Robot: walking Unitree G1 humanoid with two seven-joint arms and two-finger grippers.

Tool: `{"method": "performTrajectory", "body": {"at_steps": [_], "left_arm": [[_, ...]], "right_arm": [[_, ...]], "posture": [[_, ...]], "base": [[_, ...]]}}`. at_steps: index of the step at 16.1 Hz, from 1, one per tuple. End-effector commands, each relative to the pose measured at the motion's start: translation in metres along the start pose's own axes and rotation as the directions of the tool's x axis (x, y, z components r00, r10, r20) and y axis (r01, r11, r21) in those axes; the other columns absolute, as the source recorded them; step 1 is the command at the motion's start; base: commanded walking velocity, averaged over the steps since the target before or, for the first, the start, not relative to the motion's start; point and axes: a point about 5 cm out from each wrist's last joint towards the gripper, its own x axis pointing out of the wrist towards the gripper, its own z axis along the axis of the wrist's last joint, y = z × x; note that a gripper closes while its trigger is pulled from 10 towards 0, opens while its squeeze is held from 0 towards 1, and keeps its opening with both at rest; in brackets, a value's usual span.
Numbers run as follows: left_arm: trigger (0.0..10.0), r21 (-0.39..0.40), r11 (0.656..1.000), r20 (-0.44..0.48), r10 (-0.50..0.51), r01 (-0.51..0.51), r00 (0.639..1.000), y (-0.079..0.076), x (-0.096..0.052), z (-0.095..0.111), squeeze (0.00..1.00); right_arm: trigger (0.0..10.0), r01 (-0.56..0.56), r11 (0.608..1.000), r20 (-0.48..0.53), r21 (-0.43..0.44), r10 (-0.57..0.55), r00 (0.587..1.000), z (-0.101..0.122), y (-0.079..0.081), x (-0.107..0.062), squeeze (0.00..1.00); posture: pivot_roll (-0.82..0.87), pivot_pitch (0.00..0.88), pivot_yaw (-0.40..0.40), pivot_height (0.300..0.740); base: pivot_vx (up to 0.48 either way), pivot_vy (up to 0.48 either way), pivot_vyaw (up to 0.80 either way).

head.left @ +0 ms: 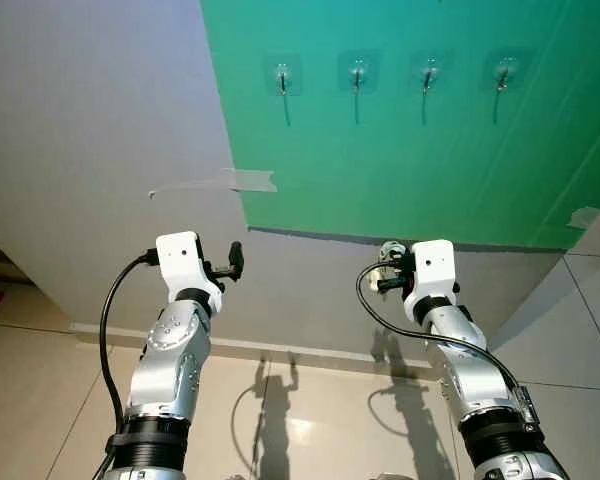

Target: Hang keys on a hook

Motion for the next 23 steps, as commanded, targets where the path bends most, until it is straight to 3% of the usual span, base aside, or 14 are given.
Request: {"method": "performTrajectory", "body": {"at_steps": [1,9,15,23], "left_arm": [[10.0,0.016,1.0,0.004,-0.003,0.003,1.0,-0.001,0.003,0.004,0.0],[10.0,0.027,1.0,0.001,-0.008,0.008,1.0,0.0,0.001,0.003,0.0],[10.0,0.038,0.999,0.004,-0.009,0.009,1.0,-0.002,0.003,0.004,0.0],[10.0,0.05,0.999,0.0,-0.008,0.008,1.0,0.0,0.003,0.005,0.0]], "right_arm": [[10.0,-0.002,1.0,0.003,-0.002,0.002,1.0,0.003,0.001,0.002,0.0],[10.0,-0.003,1.0,0.006,-0.001,0.003,1.0,0.004,0.003,-0.001,0.0],[10.0,-0.006,1.0,0.043,-0.002,0.006,0.999,0.02,0.0,0.009,0.0],[10.0,-0.011,1.0,0.03,-0.002,0.011,0.999,0.017,0.006,0.009,0.0]], "posture": [[-0.19,0.0,0.082,0.74],[-0.19,0.0,0.085,0.74],[-0.19,0.0,0.083,0.74],[-0.18,0.0,0.084,0.74]], "base": [[0.0,0.0,0.0],[0.0,0.0,0.0],[0.0,0.0,0.0],[0.0,0.0,0.0]]}}
